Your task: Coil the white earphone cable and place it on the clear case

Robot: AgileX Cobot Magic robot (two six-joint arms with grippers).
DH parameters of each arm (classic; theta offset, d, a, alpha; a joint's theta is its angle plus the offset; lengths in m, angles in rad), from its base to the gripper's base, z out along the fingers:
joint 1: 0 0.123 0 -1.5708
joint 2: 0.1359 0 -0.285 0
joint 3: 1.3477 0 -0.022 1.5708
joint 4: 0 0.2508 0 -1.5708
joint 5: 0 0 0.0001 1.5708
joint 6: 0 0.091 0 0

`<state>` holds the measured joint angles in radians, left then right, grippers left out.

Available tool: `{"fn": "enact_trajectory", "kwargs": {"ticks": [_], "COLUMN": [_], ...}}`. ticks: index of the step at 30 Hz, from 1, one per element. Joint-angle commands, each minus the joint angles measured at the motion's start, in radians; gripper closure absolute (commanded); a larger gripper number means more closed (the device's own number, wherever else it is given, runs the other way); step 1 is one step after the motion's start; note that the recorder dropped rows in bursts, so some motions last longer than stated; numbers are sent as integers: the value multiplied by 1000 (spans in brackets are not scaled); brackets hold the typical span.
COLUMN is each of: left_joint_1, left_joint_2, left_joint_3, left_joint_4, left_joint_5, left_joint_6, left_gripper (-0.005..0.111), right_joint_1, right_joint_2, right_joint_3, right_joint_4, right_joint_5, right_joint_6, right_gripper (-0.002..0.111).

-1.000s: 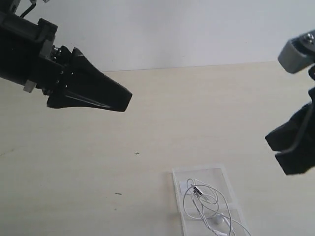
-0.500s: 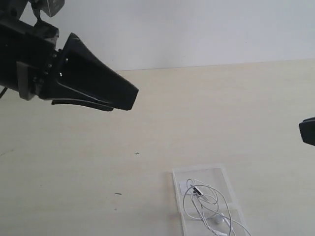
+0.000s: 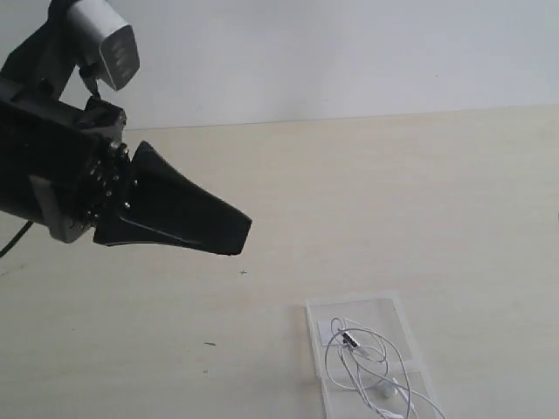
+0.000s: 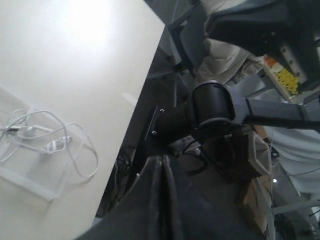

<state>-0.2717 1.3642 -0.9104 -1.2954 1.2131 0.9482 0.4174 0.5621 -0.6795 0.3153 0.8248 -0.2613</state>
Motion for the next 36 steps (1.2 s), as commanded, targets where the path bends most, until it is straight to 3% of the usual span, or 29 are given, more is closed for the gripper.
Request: {"fn": "enact_trajectory", "kwargs": {"ticks": [1,8,14,17,26,32,36], "left_joint_1": [-8,-8,7,85,351,527,594], "left_joint_2": [-56,-189,-323,-382,-569,-734,-875], "left_joint_3": [95,253,343,343,343,343,343], "left_joint_4": [-176,-228,-126,-13,142,199,267], "left_joint_5": [8,8,8,8,-202,-218,-224], "left_joint_6": [118,175,176,174,174,170,102], "left_gripper": [107,107,107,107,107,107,107], "right_joint_1": [2,2,2,2,2,2,2], "right_joint_2": [-4,-4,-4,-4,-4,-4,-4], "right_joint_3": [5,5,5,5,5,5,5], "right_joint_4": [4,4,4,4,7,7,7], "right_joint_5": [-4,-4,-4,-4,-4,-4,-4], "right_joint_6": [-1,1,-1,-1,-1,-1,1], "right_gripper": [108,108,108,108,108,108,108]}}
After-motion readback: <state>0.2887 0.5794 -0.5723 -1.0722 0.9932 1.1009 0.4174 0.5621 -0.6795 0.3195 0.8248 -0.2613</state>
